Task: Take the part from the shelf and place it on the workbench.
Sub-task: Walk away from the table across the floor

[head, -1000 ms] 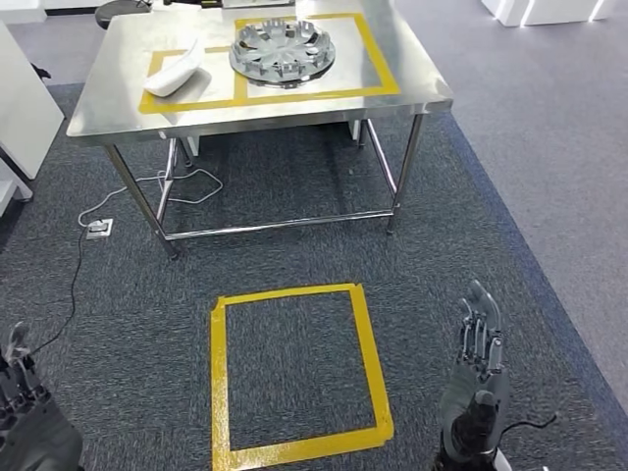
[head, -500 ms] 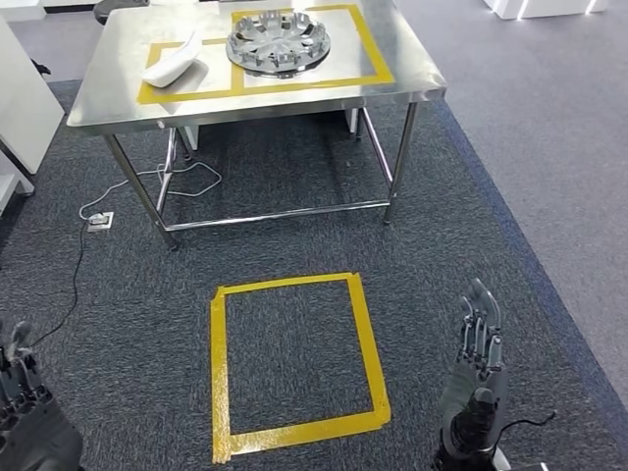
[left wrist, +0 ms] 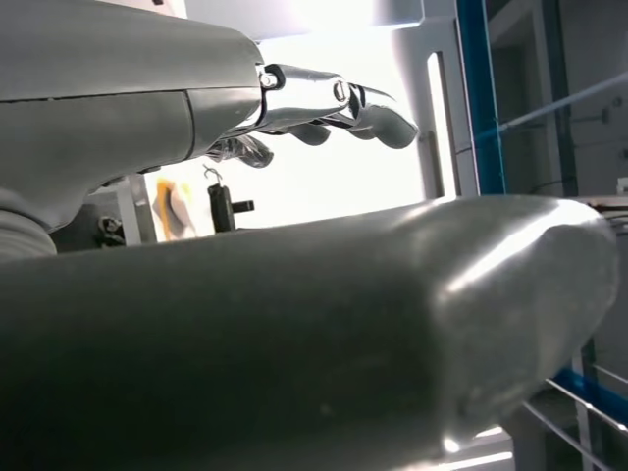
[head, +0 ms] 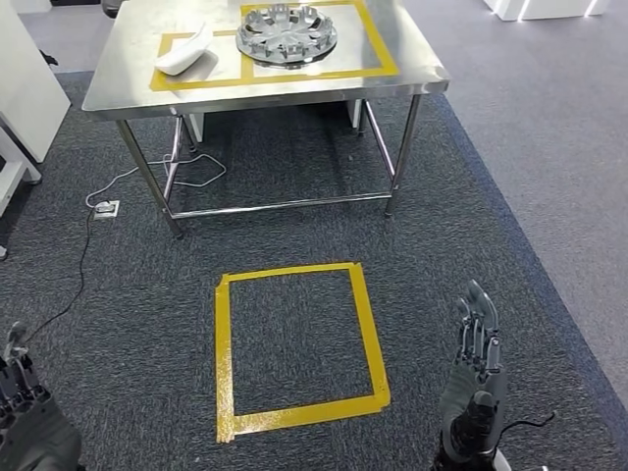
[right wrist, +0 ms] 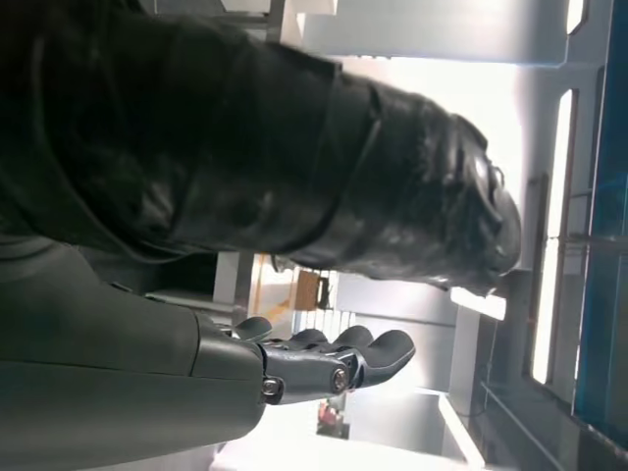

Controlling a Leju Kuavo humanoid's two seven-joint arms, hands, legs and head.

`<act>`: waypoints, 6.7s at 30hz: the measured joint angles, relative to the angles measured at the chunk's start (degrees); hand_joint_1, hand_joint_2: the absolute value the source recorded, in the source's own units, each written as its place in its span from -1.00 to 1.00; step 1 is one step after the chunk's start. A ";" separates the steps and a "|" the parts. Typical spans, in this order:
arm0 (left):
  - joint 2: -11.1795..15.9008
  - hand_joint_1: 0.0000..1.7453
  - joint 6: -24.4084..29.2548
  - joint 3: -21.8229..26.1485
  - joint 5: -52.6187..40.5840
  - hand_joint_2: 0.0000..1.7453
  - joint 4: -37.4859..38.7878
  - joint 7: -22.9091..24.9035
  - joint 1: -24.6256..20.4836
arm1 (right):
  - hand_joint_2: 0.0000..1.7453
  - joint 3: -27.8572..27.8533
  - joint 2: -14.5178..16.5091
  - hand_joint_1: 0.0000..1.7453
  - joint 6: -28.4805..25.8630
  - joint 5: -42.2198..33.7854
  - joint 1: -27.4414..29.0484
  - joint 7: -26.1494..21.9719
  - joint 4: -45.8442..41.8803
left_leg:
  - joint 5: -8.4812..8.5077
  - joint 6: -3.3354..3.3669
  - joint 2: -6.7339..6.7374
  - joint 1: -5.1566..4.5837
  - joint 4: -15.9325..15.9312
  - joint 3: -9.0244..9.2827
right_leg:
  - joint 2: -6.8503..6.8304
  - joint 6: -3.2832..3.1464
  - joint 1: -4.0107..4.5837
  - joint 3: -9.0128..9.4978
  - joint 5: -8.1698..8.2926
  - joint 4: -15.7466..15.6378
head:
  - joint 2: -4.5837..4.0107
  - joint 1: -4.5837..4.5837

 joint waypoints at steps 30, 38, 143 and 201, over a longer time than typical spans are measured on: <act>0.10 -1.00 -0.42 0.03 1.14 -1.00 0.04 1.97 0.23 | -1.00 -0.21 0.00 -1.00 -0.26 0.06 0.19 0.02 0.01 | -0.42 0.11 0.17 0.15 -0.88 0.72 | -0.16 0.02 -0.16 -1.34 1.35 2.29 | -0.01 0.06; 0.15 -1.00 -0.59 0.03 1.63 -1.00 0.04 2.04 0.25 | -1.00 -0.23 0.00 -1.00 -0.27 0.06 0.46 0.01 0.01 | 0.78 1.50 0.03 -0.05 -0.67 -0.06 | -0.29 -1.19 0.18 -0.05 0.00 -1.76 | 0.00 -0.28; -0.01 -1.00 -2.75 0.29 3.37 -1.00 0.42 0.85 -0.13 | -1.00 -1.07 -0.13 -1.00 4.31 -1.92 0.70 -0.04 -1.38 | -3.45 0.17 6.25 0.08 -0.18 3.46 | -4.14 0.21 -0.32 -4.65 2.46 0.46 | -0.01 -0.20; -2.72 -1.00 -1.28 3.18 3.72 -1.00 0.48 1.23 1.69 | -1.00 -4.49 -0.13 -1.00 1.73 -0.86 5.53 0.00 -1.57 | -3.22 0.37 3.33 0.70 -0.26 3.09 | -0.86 0.99 -0.56 -12.05 0.79 11.44 | 0.01 0.41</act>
